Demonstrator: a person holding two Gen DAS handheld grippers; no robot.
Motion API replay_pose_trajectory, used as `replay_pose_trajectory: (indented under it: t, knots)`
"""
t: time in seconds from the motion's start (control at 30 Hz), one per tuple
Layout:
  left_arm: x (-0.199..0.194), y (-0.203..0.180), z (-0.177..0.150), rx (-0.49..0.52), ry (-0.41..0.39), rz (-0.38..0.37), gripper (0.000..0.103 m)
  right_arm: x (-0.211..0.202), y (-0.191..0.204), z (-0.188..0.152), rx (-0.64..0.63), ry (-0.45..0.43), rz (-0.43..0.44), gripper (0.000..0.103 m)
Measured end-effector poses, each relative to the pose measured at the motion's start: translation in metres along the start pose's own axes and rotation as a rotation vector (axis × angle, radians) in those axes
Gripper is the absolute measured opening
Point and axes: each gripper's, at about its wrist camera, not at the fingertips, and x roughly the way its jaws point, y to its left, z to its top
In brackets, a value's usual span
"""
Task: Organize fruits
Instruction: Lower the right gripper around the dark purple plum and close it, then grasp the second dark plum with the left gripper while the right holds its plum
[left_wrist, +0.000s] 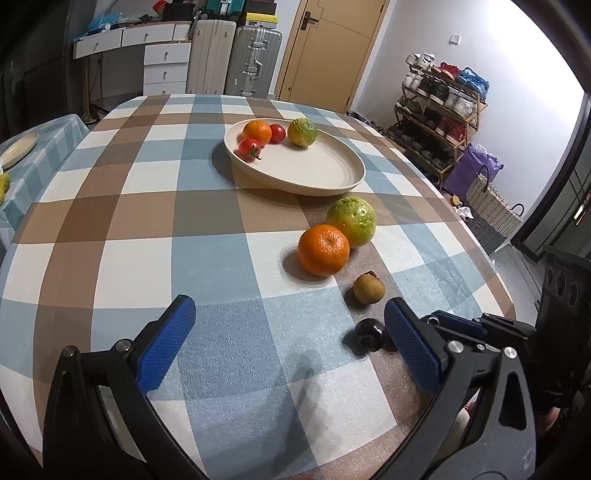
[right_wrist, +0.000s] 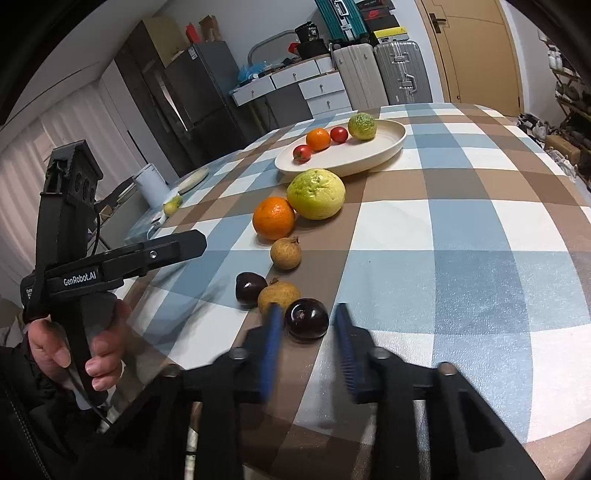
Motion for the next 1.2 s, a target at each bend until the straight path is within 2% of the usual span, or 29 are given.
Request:
replay_pose_trajectory:
  t: [0.37,0.87,0.93,1.0,1.2]
  knots:
    - [0.002,-0.002,-0.003,0.007,0.013,-0.015,0.102,-0.012,-0.009,0.004,0.044,-0.049,0.022,0.024]
    - [0.02,-0.031,-0.015,0.097,0.102,-0.064,0.101,-0.025,-0.008,0.006,0.033,-0.101,0.047,0.024]
    - [0.023,-0.031,-0.015,0.096,0.114,-0.078,0.098,-0.027,-0.007,0.005,0.027,-0.109,0.054,0.024]
    - [0.024,-0.031,-0.015,0.089,0.123,-0.1,0.088,-0.027,-0.007,0.005,0.024,-0.112,0.056,0.024]
    - [0.028,-0.03,-0.015,0.088,0.137,-0.153,0.064,-0.027,-0.008,0.004,0.027,-0.111,0.056,0.024]
